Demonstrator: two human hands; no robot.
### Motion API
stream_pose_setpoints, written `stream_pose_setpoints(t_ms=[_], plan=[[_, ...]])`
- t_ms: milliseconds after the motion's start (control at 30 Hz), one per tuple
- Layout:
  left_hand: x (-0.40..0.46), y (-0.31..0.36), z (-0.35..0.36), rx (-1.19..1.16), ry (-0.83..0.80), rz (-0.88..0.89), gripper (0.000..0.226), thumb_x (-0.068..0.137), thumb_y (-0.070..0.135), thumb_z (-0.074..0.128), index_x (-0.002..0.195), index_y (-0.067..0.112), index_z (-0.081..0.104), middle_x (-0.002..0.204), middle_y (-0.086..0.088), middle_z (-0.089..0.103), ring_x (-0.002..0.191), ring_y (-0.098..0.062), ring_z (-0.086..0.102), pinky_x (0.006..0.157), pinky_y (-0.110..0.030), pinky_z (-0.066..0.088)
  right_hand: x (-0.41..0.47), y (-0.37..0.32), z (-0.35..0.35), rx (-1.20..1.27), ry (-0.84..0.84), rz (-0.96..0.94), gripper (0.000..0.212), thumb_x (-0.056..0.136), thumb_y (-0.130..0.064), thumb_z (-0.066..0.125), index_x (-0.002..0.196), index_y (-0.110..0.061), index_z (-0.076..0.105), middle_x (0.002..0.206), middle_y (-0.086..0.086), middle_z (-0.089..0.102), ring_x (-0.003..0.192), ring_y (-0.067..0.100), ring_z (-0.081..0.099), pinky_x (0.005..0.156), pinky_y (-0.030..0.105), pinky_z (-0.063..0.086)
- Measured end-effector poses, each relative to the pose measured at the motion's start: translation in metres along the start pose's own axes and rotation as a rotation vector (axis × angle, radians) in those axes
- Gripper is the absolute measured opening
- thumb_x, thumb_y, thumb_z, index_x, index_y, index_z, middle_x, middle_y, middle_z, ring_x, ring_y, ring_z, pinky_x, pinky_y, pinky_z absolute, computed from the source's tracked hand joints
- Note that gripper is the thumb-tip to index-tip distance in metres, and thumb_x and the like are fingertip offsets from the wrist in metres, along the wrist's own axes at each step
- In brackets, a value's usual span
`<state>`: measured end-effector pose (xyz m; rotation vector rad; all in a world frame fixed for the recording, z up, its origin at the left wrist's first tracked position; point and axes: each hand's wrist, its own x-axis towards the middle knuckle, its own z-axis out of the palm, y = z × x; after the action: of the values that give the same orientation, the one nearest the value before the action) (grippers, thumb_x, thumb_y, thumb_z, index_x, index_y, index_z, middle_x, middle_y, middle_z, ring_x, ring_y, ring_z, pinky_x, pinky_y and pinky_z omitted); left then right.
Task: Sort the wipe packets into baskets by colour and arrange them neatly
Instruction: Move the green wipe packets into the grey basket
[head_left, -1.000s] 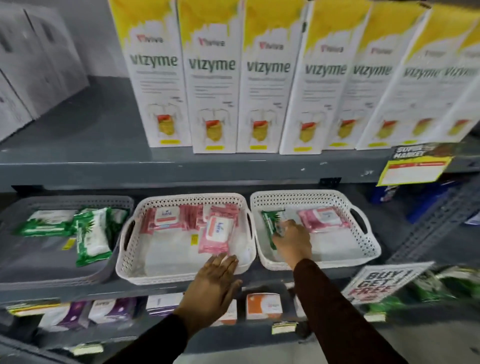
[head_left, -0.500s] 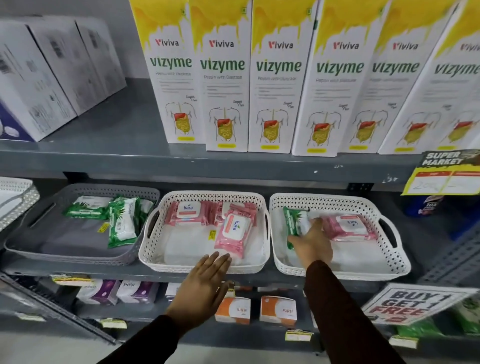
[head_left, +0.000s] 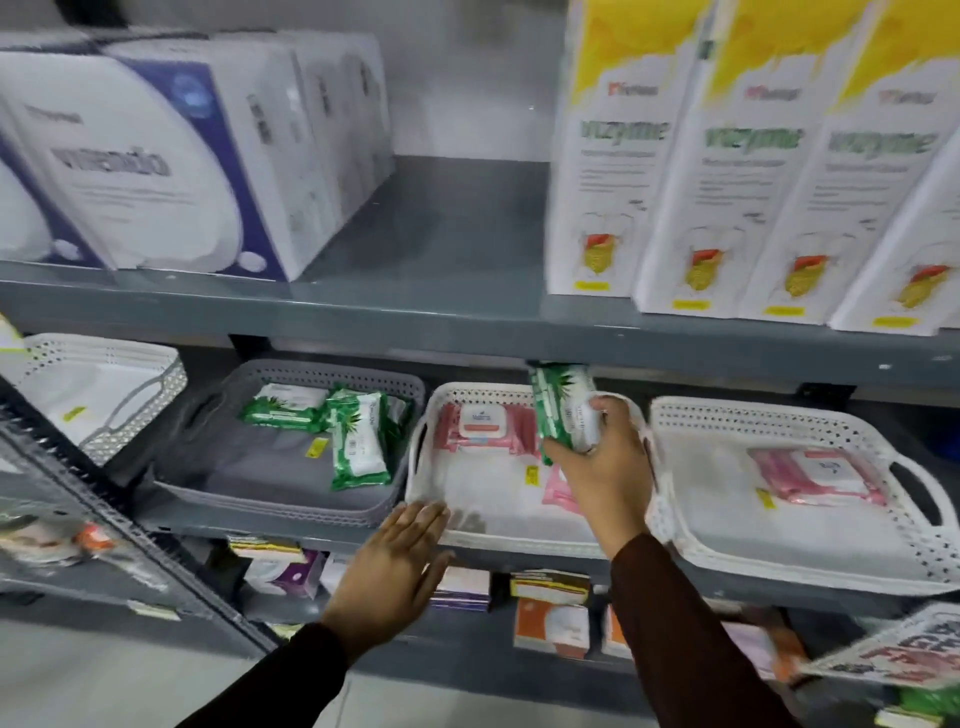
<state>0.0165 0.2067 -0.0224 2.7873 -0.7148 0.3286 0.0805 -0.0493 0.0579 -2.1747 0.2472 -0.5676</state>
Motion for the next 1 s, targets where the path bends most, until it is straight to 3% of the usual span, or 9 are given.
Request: stream_pose_setpoints(t_ms=[200, 433, 600, 667, 767, 900, 1000], plan=[[-0.043, -0.098, -0.039, 0.071, 0.027, -0.170, 0.059, 0.102, 0.044, 0.023, 0.127, 0.004, 0.059, 0.130, -0.014, 0.061, 0.121, -0.029, 0.055, 0.114, -0.031, 0.019, -0.045, -0.084, 0.114, -0.050, -0.310, -0.136, 0.064, 0.065, -0.047, 0.083, 0.119, -0.029, 0.053, 0.115, 0.002, 0.069, 0.098, 0.027, 0.066, 0.073, 0.036, 0.051], [-0.082, -0.170, -0.073, 0.095, -0.015, -0.267, 0.057, 0.101, 0.043, 0.025, 0.126, 0.006, 0.061, 0.127, -0.011, 0.064, 0.117, -0.027, 0.058, 0.114, -0.022, 0.010, -0.081, -0.156, 0.235, -0.172, -0.559, -0.225, 0.053, 0.069, -0.047, 0.077, 0.112, -0.029, 0.052, 0.109, 0.007, 0.068, 0.095, 0.032, 0.065, 0.072, 0.035, 0.051], [-0.092, -0.185, -0.083, 0.072, -0.038, -0.245, 0.049, 0.097, 0.038, 0.037, 0.129, 0.007, 0.059, 0.129, -0.009, 0.063, 0.119, -0.025, 0.057, 0.115, -0.022, 0.009, -0.087, -0.175, 0.293, -0.359, -0.584, -0.296, 0.047, 0.087, -0.043, 0.066, 0.126, -0.019, 0.055, 0.123, 0.016, 0.059, 0.112, 0.037, 0.056, 0.087, 0.041, 0.046], [-0.095, -0.188, -0.083, 0.061, -0.036, -0.239, 0.050, 0.098, 0.038, 0.037, 0.132, 0.008, 0.057, 0.131, -0.009, 0.061, 0.122, -0.024, 0.055, 0.116, -0.022, 0.009, -0.090, -0.174, 0.306, -0.495, -0.644, -0.338, 0.041, 0.096, -0.037, 0.055, 0.132, -0.016, 0.054, 0.137, 0.020, 0.051, 0.125, 0.040, 0.045, 0.100, 0.046, 0.038], [-0.098, -0.189, -0.080, 0.050, -0.017, -0.244, 0.051, 0.099, 0.040, 0.035, 0.135, 0.008, 0.054, 0.134, -0.010, 0.059, 0.126, -0.025, 0.052, 0.117, -0.024, 0.009, -0.092, -0.176, 0.307, -0.579, -0.665, -0.356, 0.038, 0.098, -0.032, 0.050, 0.132, -0.016, 0.056, 0.146, 0.019, 0.040, 0.133, 0.040, 0.033, 0.103, 0.052, 0.029], [-0.090, -0.172, -0.072, 0.037, 0.013, -0.228, 0.052, 0.099, 0.039, 0.035, 0.133, 0.006, 0.055, 0.133, -0.011, 0.060, 0.126, -0.026, 0.052, 0.115, -0.028, 0.016, -0.084, -0.170, 0.272, -0.400, -0.624, -0.322, 0.041, 0.097, -0.038, 0.049, 0.135, -0.023, 0.056, 0.145, 0.011, 0.045, 0.133, 0.037, 0.035, 0.102, 0.050, 0.032], [-0.079, -0.144, -0.058, -0.009, 0.017, -0.197, 0.051, 0.099, 0.038, 0.035, 0.132, 0.006, 0.056, 0.133, -0.010, 0.060, 0.126, -0.026, 0.052, 0.115, -0.030, 0.019, -0.074, -0.143, 0.226, -0.215, -0.419, -0.337, 0.038, 0.093, -0.037, 0.050, 0.126, -0.026, 0.063, 0.131, 0.006, 0.060, 0.120, 0.034, 0.050, 0.094, 0.049, 0.044]])
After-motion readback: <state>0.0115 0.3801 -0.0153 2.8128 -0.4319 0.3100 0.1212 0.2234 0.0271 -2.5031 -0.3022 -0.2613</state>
